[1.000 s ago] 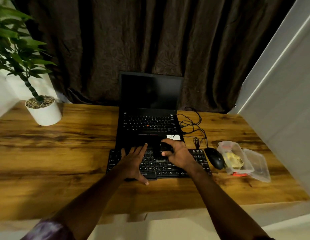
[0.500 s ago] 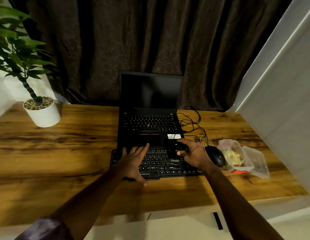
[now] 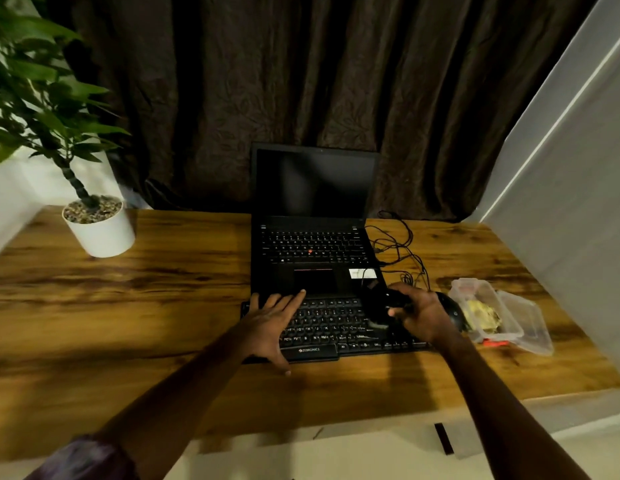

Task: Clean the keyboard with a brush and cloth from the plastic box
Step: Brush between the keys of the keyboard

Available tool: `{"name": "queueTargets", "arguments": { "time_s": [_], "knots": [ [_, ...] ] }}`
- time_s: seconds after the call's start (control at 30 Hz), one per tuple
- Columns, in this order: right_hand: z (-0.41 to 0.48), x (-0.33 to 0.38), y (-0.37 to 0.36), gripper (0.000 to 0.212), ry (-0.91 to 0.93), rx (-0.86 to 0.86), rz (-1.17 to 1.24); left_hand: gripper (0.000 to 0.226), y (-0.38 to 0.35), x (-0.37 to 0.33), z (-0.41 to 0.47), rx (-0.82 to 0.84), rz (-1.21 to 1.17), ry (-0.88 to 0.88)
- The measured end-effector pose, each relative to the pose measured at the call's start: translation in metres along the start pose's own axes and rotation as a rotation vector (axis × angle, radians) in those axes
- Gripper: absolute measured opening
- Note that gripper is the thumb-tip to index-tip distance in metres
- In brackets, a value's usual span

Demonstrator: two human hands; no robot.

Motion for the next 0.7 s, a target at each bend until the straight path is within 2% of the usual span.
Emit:
{"name": "queueTargets", "arguments": {
  "time_s": [0.27, 0.57, 0.7],
  "knots": [
    [0.012, 0.018, -0.064, 0.055, 0.046, 0.138, 0.011, 0.16, -0.001, 0.009, -0.007, -0.018, 0.035, 0.014],
    [-0.006, 0.008, -0.006, 0.056, 0.04, -0.029, -0.028, 0.16, -0.007, 0.031, -0.02, -0.057, -0.006, 0.047],
    [-0.004, 0.018, -0.02, 0.055, 0.058, 0.01, -0.043, 0.159, -0.007, 0.039, -0.026, -0.08, -0.024, 0.056]
  ]
}}
Point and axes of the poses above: each hand's wrist, its own z-axis towards the middle knuckle, its own y-axis out of the back of the hand, x = y × z, the point moved 9 cm from there along z, towards the middle knuckle, and after that the axes turned 12 degrees about z, right-handed, at the moved point
